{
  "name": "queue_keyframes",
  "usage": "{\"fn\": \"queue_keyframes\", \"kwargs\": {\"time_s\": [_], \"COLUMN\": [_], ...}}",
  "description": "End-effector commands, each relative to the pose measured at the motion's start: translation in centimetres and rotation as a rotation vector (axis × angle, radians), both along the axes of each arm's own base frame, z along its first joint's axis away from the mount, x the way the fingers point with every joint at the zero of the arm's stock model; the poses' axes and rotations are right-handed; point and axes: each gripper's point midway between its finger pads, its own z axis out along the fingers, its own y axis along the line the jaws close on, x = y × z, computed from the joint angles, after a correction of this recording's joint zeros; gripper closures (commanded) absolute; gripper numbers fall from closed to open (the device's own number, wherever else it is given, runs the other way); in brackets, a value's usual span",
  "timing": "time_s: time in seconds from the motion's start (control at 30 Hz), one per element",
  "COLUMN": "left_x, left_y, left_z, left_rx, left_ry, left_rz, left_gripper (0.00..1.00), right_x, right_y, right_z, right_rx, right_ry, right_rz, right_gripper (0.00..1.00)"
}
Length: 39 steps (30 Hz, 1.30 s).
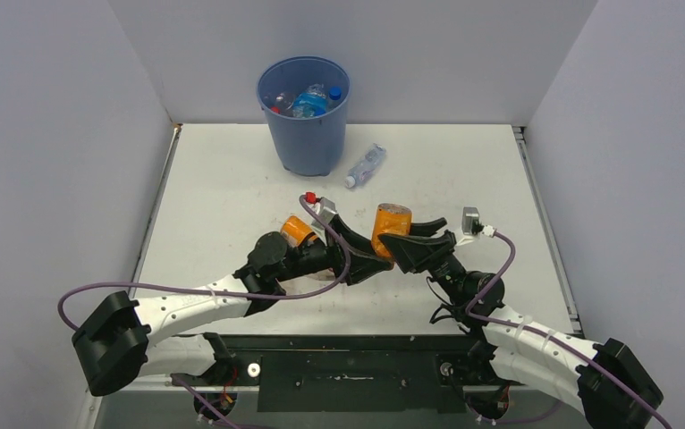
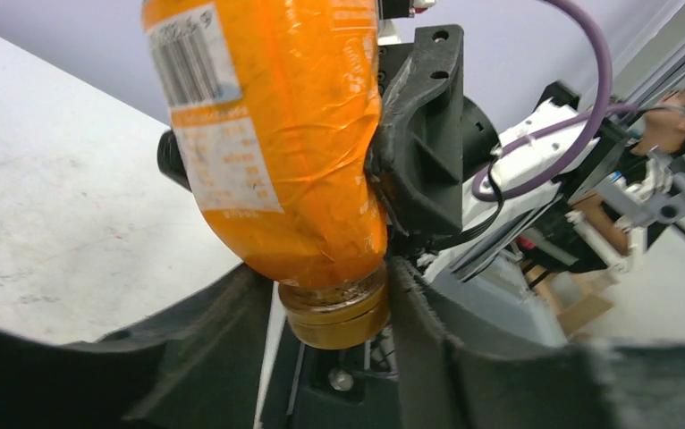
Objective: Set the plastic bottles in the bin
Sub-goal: Pick up the plastic bottle at the center of the board.
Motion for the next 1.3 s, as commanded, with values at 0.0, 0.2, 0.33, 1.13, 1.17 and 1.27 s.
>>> {"fn": "queue_keyframes", "kwargs": {"time_s": [0.0,0.2,0.33,1.13,1.17,1.27], "left_x": [-1.3,-1.9,-1.8,5.7,5.6,5.2], "left_y": [-0.5,-0.3,0.6,13.7,13.6,13.0], "left_z": [3.2,3.0,3.3,-0.9,-1.0,-0.7], "left_rx": [-0.081,-0.069,-0.037,1.053,1.068,1.088], "left_ry": [-0.062,-0.098,-0.162,-1.479,-1.557,-1.752], "left_rz": [-0.068,-0.084,-0.042,0.374,0.386,0.402], "left_gripper": [0.63,1.00,1.00,1.00,1.00,1.00], "right_x": [-1.1,-1.1,-0.9,-2.8,-2.7,-2.7], "right_y": [-0.4,-0.2,0.4,-2.6,-2.3,-1.4], "right_z": [2.3,2.2,2.6,2.0,1.5,0.6], "right_rx": [0.047,-0.007,-0.102,-0.901,-0.913,-0.914], "right_ry": [-0.078,-0.063,-0.037,0.006,0.024,0.056], "right_rz": [0.010,0.007,0.008,-0.002,0.015,0.060], "right_gripper": [0.70,0.46,0.02,0.10,0.10,0.10]}}
